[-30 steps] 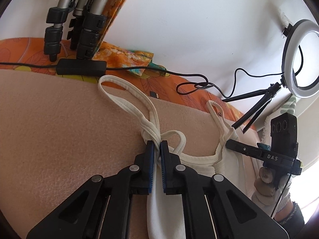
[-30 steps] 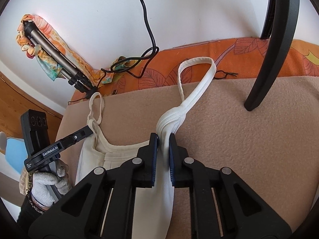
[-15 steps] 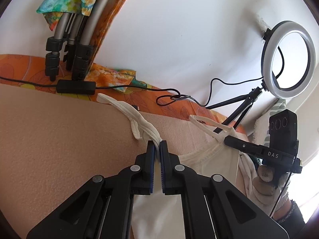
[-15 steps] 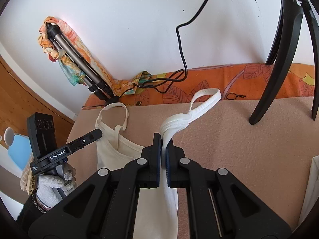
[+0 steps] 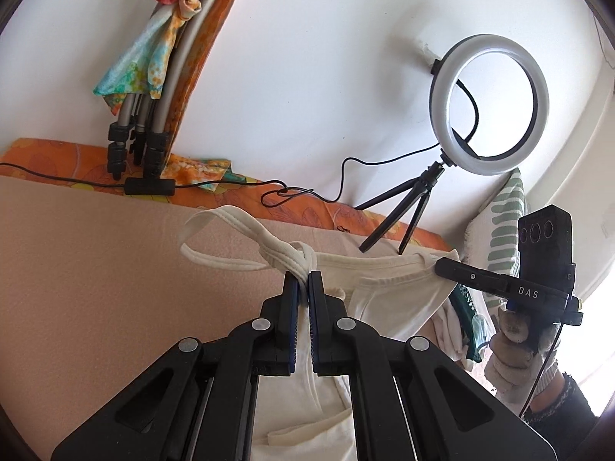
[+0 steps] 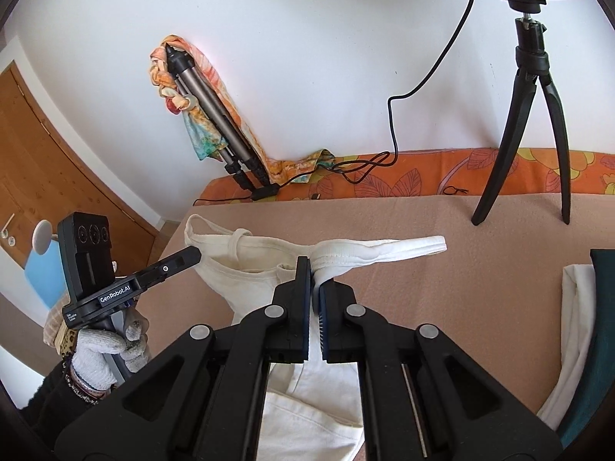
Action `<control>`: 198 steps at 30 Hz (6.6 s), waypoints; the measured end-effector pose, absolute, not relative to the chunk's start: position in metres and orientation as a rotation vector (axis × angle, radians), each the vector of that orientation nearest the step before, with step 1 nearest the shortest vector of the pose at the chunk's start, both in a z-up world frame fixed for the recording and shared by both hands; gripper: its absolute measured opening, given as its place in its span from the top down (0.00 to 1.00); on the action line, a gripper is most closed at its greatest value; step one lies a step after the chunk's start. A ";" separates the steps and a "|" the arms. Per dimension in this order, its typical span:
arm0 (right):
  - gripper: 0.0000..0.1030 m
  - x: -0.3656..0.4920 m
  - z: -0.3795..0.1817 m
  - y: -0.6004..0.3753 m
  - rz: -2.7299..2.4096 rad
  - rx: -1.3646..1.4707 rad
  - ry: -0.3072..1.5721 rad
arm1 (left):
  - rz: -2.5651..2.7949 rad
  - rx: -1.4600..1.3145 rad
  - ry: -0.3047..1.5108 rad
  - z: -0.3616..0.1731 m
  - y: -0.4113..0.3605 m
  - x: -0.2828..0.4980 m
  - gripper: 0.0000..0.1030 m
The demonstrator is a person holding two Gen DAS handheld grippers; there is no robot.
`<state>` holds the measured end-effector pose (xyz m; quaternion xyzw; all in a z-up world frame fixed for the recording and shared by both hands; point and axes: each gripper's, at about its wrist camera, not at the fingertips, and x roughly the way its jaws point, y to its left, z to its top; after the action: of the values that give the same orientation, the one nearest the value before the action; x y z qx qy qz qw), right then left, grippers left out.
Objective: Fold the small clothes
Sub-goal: 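Fold the gripped straps over the tank top with both tools, then open, then move both tools to the folded tank top's edge, then close both tools on the folded tank top's edge and lift it, then carry the folded tank top with both tools onto the clothes stack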
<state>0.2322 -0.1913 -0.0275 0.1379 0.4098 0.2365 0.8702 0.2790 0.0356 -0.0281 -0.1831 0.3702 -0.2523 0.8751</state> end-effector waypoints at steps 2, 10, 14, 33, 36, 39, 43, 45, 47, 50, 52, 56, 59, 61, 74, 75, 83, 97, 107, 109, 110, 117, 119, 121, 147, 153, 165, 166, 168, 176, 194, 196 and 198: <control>0.95 0.216 -0.024 -0.192 0.493 0.282 0.851 | -0.526 -0.379 0.765 -0.024 0.036 0.264 0.97; 0.95 0.146 -0.025 -0.187 0.492 0.223 0.859 | -0.517 -0.360 0.787 -0.037 0.037 0.200 0.97; 0.95 0.115 -0.041 -0.187 0.479 0.228 0.876 | -0.514 -0.366 0.824 -0.056 0.037 0.172 0.97; 0.93 0.057 -0.095 -0.184 0.423 0.113 0.983 | -0.506 -0.209 0.938 -0.100 0.033 0.106 0.96; 0.73 0.045 -0.098 -0.184 0.412 0.060 1.027 | -0.513 -0.194 0.974 -0.103 0.038 0.097 0.96; 0.60 0.030 -0.097 -0.185 0.372 -0.002 1.054 | -0.520 -0.182 0.972 -0.098 0.045 0.083 0.96; 0.60 0.011 -0.077 -0.186 0.371 -0.026 0.997 | -0.561 -0.192 0.911 -0.075 0.048 0.066 0.96; 0.60 0.007 -0.062 -0.185 0.386 -0.006 0.938 | -0.563 -0.191 0.858 -0.062 0.046 0.066 0.96; 0.60 0.011 -0.052 -0.182 0.396 0.025 0.899 | -0.562 -0.163 0.825 -0.052 0.037 0.076 0.96; 0.65 0.030 -0.053 -0.172 0.381 0.041 0.890 | -0.576 -0.147 0.807 -0.045 0.020 0.096 0.95; 0.71 0.045 -0.058 -0.164 0.388 0.056 0.908 | -0.580 -0.138 0.802 -0.044 0.009 0.109 0.95; 0.71 0.070 -0.070 -0.150 0.394 0.079 0.938 | -0.593 -0.132 0.858 -0.060 -0.013 0.134 0.95; 0.71 0.081 -0.082 -0.143 0.394 0.077 0.973 | -0.594 -0.116 0.938 -0.081 -0.023 0.149 0.95; 0.71 0.083 -0.090 -0.141 0.403 0.069 1.001 | -0.587 -0.097 0.996 -0.093 -0.024 0.150 0.95; 0.71 0.054 -0.107 -0.155 0.466 -0.039 1.104 | -0.599 -0.055 1.074 -0.108 0.013 0.083 0.95; 0.71 0.054 -0.103 -0.158 0.470 -0.023 1.095 | -0.604 -0.077 1.065 -0.104 0.016 0.082 0.95; 0.59 0.078 -0.080 -0.196 0.430 0.234 0.998 | -0.562 -0.259 0.940 -0.071 0.042 0.092 0.66; 0.50 0.140 -0.116 -0.242 0.366 0.631 1.012 | -0.498 -0.646 1.070 -0.117 0.075 0.121 0.61; 0.50 0.159 -0.139 -0.238 0.332 0.633 1.071 | -0.500 -0.629 1.117 -0.128 0.067 0.125 0.61; 0.50 0.160 -0.142 -0.239 0.341 0.644 1.074 | -0.505 -0.632 1.119 -0.128 0.067 0.124 0.61; 0.50 0.161 -0.143 -0.240 0.346 0.652 1.074 | -0.506 -0.640 1.120 -0.128 0.066 0.126 0.61; 0.50 0.166 -0.148 -0.236 0.384 0.669 1.062 | -0.519 -0.615 1.114 -0.125 0.055 0.128 0.61; 0.50 0.168 -0.147 -0.234 0.384 0.662 1.053 | -0.528 -0.605 1.111 -0.125 0.051 0.128 0.61; 0.50 0.169 -0.147 -0.231 0.388 0.646 1.047 | -0.539 -0.584 1.112 -0.124 0.047 0.129 0.63; 0.90 0.168 -0.123 -0.199 0.336 0.486 0.979 | -0.548 -0.442 1.074 -0.115 0.029 0.127 0.90; 0.91 0.169 -0.122 -0.199 0.330 0.486 0.976 | -0.526 -0.471 1.068 -0.120 0.029 0.125 0.90; 0.90 0.172 -0.128 -0.201 0.325 0.501 0.990 | -0.534 -0.461 1.045 -0.120 0.017 0.132 0.90; 0.90 0.171 -0.125 -0.199 0.327 0.490 0.983 | -0.531 -0.423 1.028 -0.115 0.014 0.129 0.90; 0.91 0.168 -0.117 -0.196 0.337 0.473 0.963 | -0.535 -0.348 0.994 -0.105 0.007 0.124 0.90; 0.91 0.152 -0.089 -0.199 0.331 0.458 0.899 | -0.568 -0.342 0.934 -0.081 0.000 0.117 0.91; 0.91 0.094 -0.004 -0.315 0.194 0.524 0.675 | -0.801 -0.295 0.842 -0.026 -0.108 0.140 0.91; 0.91 0.089 0.000 -0.334 0.168 0.533 0.661 | -0.831 -0.284 0.843 -0.024 -0.128 0.145 0.91; 0.91 0.084 0.006 -0.353 0.145 0.541 0.642 | -0.857 -0.263 0.839 -0.021 -0.150 0.151 0.91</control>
<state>0.0839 -0.3533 0.0055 0.2624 0.3113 0.0704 0.9106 0.1506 -0.1504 -0.0210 -0.1232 0.3937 -0.4023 0.8173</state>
